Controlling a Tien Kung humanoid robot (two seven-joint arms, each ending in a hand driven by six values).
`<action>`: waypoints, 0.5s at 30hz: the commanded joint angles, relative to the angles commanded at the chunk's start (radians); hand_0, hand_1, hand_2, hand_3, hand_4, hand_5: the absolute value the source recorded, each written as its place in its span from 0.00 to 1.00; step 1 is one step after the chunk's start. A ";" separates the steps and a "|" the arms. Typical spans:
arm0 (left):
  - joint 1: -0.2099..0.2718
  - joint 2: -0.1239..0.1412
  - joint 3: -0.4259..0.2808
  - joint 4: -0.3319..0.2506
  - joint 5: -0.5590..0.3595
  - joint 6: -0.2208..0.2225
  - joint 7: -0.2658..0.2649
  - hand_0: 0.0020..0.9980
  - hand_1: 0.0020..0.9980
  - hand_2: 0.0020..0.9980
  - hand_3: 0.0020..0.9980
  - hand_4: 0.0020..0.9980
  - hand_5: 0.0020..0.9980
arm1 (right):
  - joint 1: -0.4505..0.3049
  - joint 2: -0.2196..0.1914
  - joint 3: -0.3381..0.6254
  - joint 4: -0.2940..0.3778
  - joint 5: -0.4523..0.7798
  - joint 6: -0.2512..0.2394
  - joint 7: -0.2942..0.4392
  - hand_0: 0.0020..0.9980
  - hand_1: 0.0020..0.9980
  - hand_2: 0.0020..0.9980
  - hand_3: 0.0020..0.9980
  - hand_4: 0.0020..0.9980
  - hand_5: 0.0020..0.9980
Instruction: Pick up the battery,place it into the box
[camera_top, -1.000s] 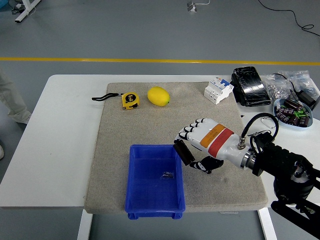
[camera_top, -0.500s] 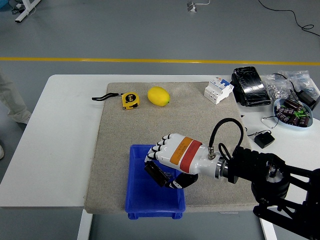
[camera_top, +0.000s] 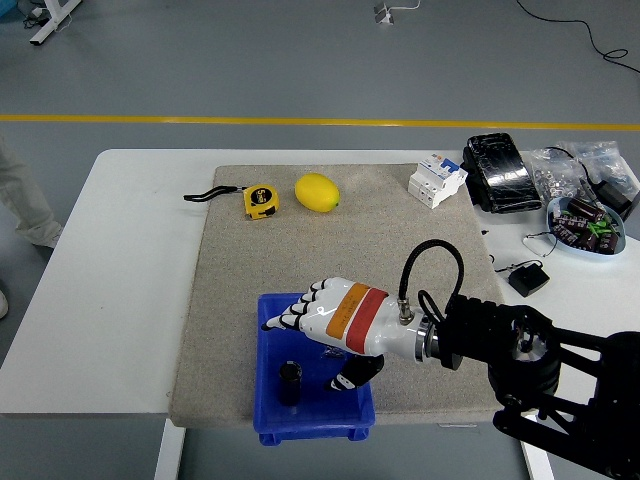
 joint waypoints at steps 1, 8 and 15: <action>0.001 0.000 -0.001 0.000 0.001 0.000 0.001 0.75 0.78 0.83 0.69 0.73 0.68 | -0.001 0.000 0.007 -0.001 0.003 -0.004 0.000 0.73 0.74 0.83 0.95 0.99 0.30; 0.002 0.002 -0.005 -0.001 0.009 -0.004 0.002 0.75 0.78 0.83 0.69 0.73 0.68 | -0.012 -0.013 0.127 -0.018 0.031 -0.016 -0.016 0.71 0.73 0.81 0.90 0.99 0.31; -0.001 0.004 0.009 -0.001 -0.006 -0.004 -0.004 0.75 0.78 0.83 0.69 0.72 0.68 | -0.082 -0.043 0.225 -0.068 0.115 -0.112 -0.092 0.67 0.70 0.79 0.85 1.00 0.33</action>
